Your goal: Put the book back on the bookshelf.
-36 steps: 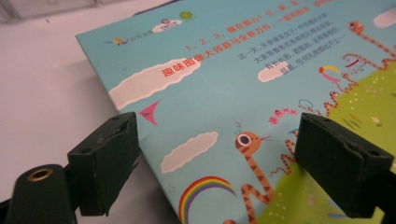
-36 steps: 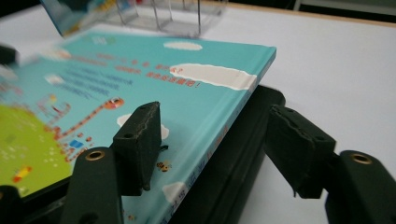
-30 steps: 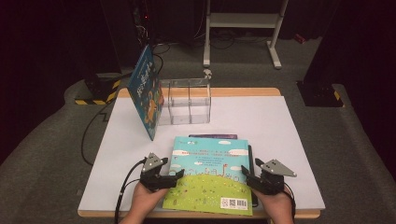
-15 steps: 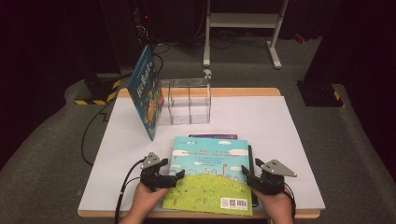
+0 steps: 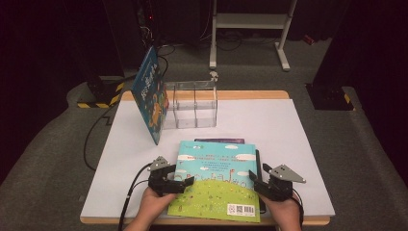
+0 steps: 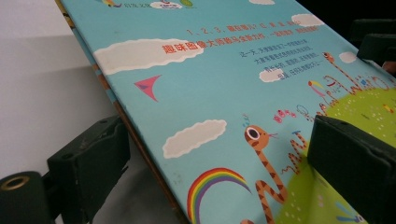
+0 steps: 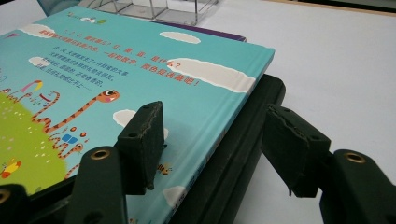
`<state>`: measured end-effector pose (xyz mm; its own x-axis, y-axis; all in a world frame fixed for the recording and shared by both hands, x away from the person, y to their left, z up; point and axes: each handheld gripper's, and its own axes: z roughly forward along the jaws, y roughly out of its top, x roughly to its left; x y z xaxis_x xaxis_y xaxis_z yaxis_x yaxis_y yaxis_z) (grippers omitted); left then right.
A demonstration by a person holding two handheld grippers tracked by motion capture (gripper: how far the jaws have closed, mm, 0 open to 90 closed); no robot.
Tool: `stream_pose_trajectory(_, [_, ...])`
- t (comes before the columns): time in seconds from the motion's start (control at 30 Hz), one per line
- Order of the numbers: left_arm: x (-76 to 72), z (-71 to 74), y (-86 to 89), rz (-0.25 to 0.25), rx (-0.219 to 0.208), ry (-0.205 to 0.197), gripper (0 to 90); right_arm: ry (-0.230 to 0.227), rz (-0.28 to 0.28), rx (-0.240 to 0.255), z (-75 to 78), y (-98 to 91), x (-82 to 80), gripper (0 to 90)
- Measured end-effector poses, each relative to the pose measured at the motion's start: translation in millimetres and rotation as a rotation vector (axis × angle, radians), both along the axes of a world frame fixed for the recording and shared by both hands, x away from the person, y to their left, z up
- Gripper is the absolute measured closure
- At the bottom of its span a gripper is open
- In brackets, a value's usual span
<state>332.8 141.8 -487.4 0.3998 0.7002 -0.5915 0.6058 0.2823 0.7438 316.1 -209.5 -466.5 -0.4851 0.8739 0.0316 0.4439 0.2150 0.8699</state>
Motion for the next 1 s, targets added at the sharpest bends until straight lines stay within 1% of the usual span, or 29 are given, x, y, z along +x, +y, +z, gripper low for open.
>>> stream_pose_trajectory(0.03, [0.5,0.8,-0.3,-0.002,0.004,0.005,5.9,-0.001,0.0,0.003,-0.3,0.0,0.1,37.6])
stream_pose_trajectory(0.07, [1.0,1.4,0.0,-0.009,0.014,0.008,6.0,0.007,0.002,0.017,-0.7,-0.1,0.7,36.5])
stream_pose_trajectory(0.13, [1.5,1.6,0.1,-0.014,0.018,0.013,5.9,0.052,0.019,0.068,-2.6,0.3,3.9,29.6])
stream_pose_trajectory(0.2, [1.6,1.5,0.2,-0.016,0.02,0.014,5.9,0.066,0.027,0.087,-3.7,2.2,4.3,27.2])
stream_pose_trajectory(0.3, [2.4,0.8,0.6,-0.02,0.018,0.024,5.9,0.074,0.029,0.09,-3.9,3.3,4.2,23.7])
stream_pose_trajectory(0.37, [3.6,-1.1,1.3,-0.023,0.005,0.034,5.9,0.078,0.025,0.097,-4.0,2.4,3.9,21.5])
stream_pose_trajectory(0.4, [4.2,-2.1,2.1,-0.03,0.009,0.041,5.9,0.081,0.027,0.104,-3.7,1.5,3.7,21.6])
stream_pose_trajectory(0.47, [4.9,-3.0,1.8,-0.027,-0.001,0.049,5.9,0.08,0.033,0.111,-3.0,-0.5,3.0,21.5])
stream_pose_trajectory(0.6, [3.7,-2.0,1.7,-0.028,-0.003,0.02,6.0,0.109,0.034,0.132,-3.9,-6.1,3.4,22.1])
stream_pose_trajectory(0.67, [4.1,-2.3,2.5,-0.036,0.004,0.022,6.0,0.113,0.035,0.143,-4.4,-9.2,2.0,23.4])
stream_pose_trajectory(0.73, [4.1,-2.4,2.0,-0.033,-0.002,0.025,6.0,0.102,0.036,0.142,-3.9,-11.3,0.1,23.8])
stream_pose_trajectory(0.77, [4.2,-2.5,2.3,-0.035,0.001,0.022,6.1,0.099,0.035,0.141,-3.7,-11.6,-0.6,23.2])
stream_pose_trajectory(0.93, [3.0,-0.8,1.6,-0.029,0.007,0.013,6.1,0.127,0.05,0.161,-1.9,-10.2,0.0,21.4])
stream_pose_trajectory(1.0, [3.0,0.0,1.2,-0.029,0.014,0.01,6.2,0.135,0.049,0.159,-2.1,-7.9,1.1,18.3])
